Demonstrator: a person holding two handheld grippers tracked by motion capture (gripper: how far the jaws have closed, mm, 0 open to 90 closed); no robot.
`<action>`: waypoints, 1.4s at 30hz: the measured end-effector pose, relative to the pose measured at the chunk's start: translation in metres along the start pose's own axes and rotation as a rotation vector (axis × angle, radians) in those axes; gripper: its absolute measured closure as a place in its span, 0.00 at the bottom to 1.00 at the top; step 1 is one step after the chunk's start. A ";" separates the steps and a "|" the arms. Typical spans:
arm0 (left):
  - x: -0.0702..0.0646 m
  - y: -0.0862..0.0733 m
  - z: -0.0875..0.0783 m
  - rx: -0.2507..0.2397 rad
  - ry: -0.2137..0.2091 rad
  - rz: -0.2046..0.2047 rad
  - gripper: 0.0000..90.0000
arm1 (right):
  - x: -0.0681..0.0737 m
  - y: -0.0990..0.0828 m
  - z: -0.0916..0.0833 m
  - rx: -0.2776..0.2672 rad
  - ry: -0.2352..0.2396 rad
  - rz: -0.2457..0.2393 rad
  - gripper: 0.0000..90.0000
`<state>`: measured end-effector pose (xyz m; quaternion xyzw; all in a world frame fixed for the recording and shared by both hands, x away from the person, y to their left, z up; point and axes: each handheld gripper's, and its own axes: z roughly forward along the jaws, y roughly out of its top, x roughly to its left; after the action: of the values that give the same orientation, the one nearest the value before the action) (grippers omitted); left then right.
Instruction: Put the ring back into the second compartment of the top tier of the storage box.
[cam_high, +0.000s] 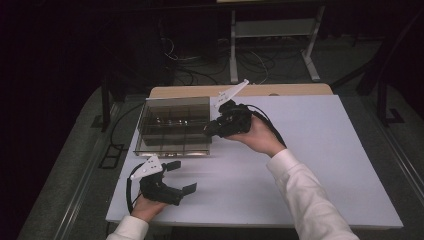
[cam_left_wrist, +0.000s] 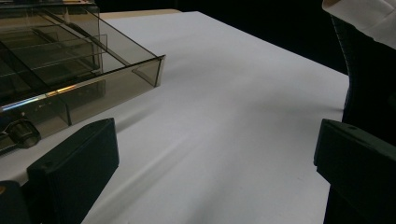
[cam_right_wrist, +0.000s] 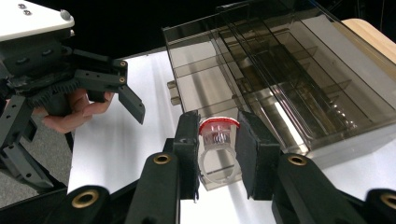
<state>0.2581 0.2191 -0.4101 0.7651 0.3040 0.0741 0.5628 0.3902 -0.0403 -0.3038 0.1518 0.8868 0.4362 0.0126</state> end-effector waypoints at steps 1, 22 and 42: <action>0.000 0.000 0.000 0.000 0.000 0.000 0.00 | 0.000 0.001 0.001 -0.002 0.004 -0.001 0.78; 0.001 -0.001 0.000 0.001 -0.002 -0.004 0.00 | 0.007 0.026 0.033 0.008 0.051 -0.046 0.78; 0.004 -0.001 -0.003 -0.015 0.023 -0.014 0.00 | 0.003 0.044 0.059 0.038 0.060 -0.060 0.78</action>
<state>0.2594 0.2241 -0.4104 0.7578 0.3155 0.0811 0.5653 0.4079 0.0313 -0.3056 0.1123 0.8991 0.4230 -0.0039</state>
